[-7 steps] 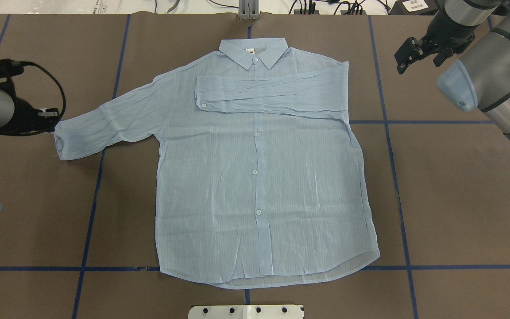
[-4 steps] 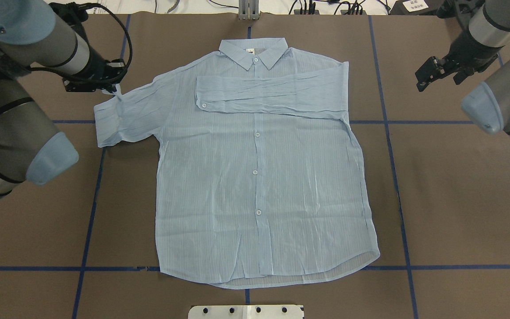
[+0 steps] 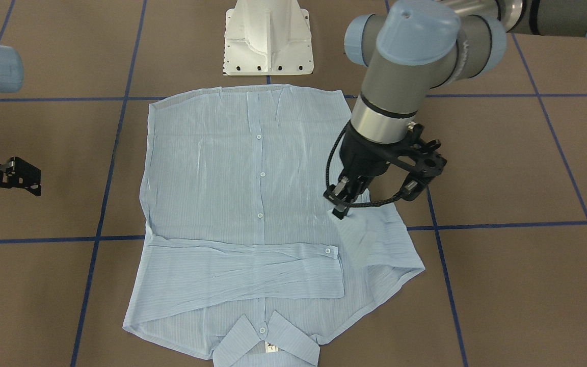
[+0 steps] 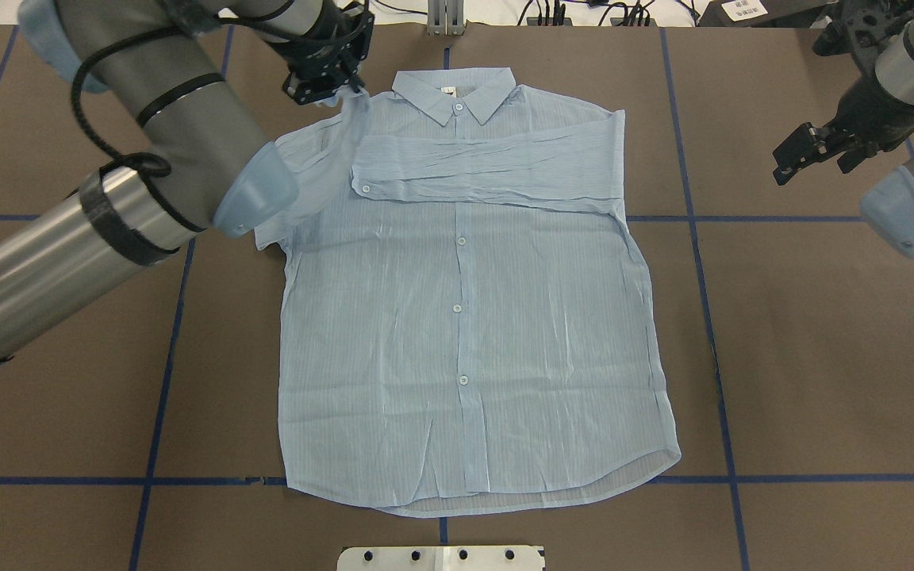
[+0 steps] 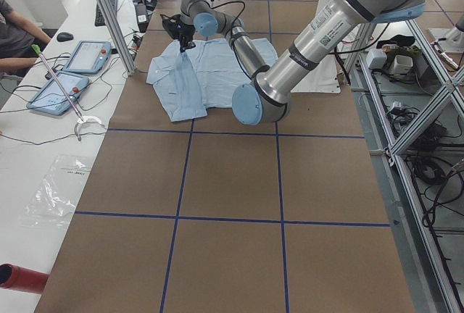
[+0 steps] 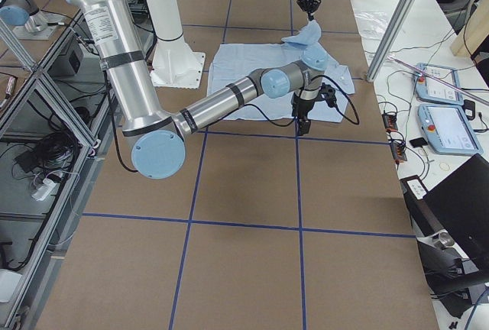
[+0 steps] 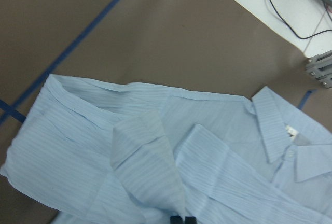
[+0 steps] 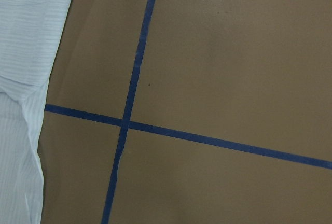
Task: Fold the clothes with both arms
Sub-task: 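Fold the held sleeve across the shirt toward the collar with the left gripper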
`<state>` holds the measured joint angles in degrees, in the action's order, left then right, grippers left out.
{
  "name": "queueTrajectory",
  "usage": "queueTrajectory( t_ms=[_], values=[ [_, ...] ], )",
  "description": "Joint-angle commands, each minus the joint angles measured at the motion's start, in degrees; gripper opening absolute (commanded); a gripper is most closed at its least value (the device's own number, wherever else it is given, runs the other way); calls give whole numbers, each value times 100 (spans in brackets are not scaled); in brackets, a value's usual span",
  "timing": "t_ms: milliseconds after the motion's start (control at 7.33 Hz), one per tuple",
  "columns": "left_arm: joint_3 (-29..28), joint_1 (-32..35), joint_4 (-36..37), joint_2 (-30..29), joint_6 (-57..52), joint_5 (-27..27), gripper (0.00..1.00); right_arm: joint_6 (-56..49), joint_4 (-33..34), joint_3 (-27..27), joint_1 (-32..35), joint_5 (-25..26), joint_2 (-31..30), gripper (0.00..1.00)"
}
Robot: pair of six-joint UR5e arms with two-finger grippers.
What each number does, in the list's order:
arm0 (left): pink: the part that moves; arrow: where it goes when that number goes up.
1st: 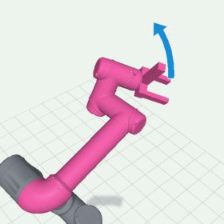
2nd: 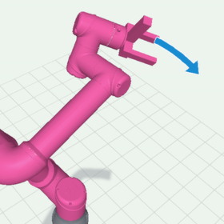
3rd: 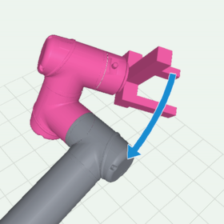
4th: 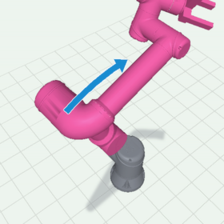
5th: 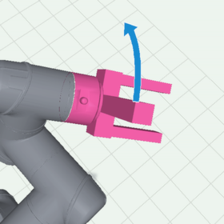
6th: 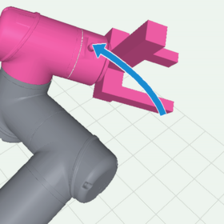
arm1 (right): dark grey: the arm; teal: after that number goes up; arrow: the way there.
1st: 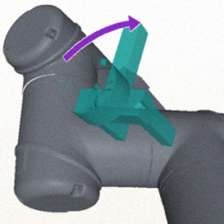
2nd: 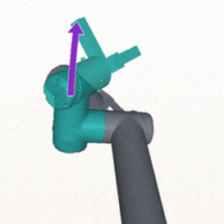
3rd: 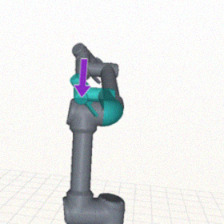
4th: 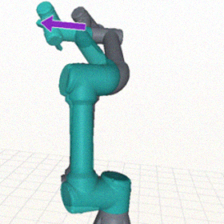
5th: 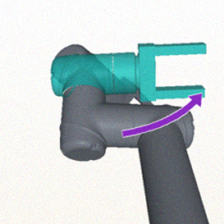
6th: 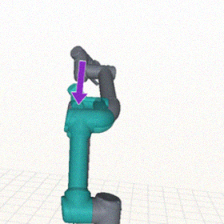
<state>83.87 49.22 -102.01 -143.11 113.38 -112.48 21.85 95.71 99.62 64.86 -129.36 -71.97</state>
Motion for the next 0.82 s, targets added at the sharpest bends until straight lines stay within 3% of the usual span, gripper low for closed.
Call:
queueTrajectory(
  t_ms=[0, 409, 682],
  values=[
    [-1002, -18, -1831, -499, 2093, -37, 0, -14, -17, -30, 9, -2, -19, 100],
    [-1013, -430, -1998, -183, 1952, 50, 0, -14, -17, -56, 1, 59, -19, 100],
    [-1309, -1122, -2259, -226, 1951, 856, 0, -14, -17, -100, 1, 68, -19, 100]
  ],
)
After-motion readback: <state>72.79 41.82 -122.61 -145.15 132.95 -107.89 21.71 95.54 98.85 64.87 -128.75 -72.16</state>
